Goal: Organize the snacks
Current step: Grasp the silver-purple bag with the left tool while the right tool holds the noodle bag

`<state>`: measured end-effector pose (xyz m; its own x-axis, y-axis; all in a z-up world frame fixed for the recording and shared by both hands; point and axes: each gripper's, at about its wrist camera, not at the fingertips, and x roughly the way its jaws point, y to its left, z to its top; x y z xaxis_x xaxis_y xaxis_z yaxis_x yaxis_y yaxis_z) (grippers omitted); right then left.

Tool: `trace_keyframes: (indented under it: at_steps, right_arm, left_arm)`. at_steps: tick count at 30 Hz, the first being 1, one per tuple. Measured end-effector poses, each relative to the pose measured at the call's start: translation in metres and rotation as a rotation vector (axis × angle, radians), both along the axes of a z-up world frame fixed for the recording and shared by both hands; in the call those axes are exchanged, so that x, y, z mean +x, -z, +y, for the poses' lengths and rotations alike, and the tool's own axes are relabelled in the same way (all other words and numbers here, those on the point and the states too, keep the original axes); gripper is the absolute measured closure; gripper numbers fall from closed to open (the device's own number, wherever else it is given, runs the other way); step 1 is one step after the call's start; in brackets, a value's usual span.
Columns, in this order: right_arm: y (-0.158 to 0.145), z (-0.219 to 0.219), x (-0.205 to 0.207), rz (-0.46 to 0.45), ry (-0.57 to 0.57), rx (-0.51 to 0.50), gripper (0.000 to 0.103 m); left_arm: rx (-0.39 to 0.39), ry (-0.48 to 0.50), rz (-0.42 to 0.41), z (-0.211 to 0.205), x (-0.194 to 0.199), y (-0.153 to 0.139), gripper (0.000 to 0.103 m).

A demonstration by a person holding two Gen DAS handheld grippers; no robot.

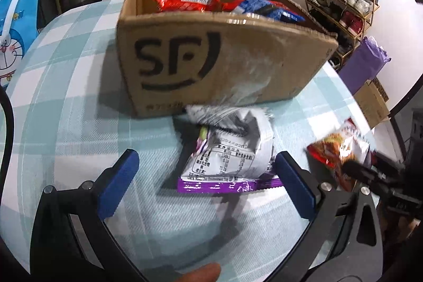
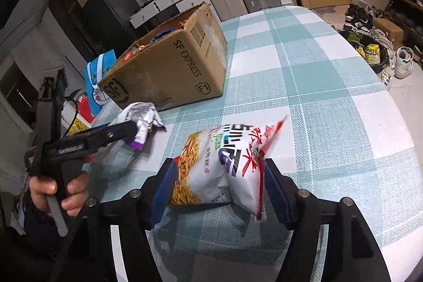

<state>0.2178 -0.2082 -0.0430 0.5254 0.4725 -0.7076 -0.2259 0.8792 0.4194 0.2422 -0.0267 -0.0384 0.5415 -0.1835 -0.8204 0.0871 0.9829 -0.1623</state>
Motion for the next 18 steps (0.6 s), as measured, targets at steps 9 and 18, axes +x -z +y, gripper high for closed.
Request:
trace_keyframes:
  at_steps: [9,18]
  right_arm:
    - [-0.002,0.022,0.001,-0.041,-0.045,-0.106,0.034]
    - [-0.001,0.039,0.001,-0.062,-0.059,-0.214,0.031]
  left_arm:
    - [0.001,-0.004,0.003,-0.004,-0.006,0.012,0.001]
    - [-0.007,-0.006,-0.025,-0.006,0.002,0.004,0.003]
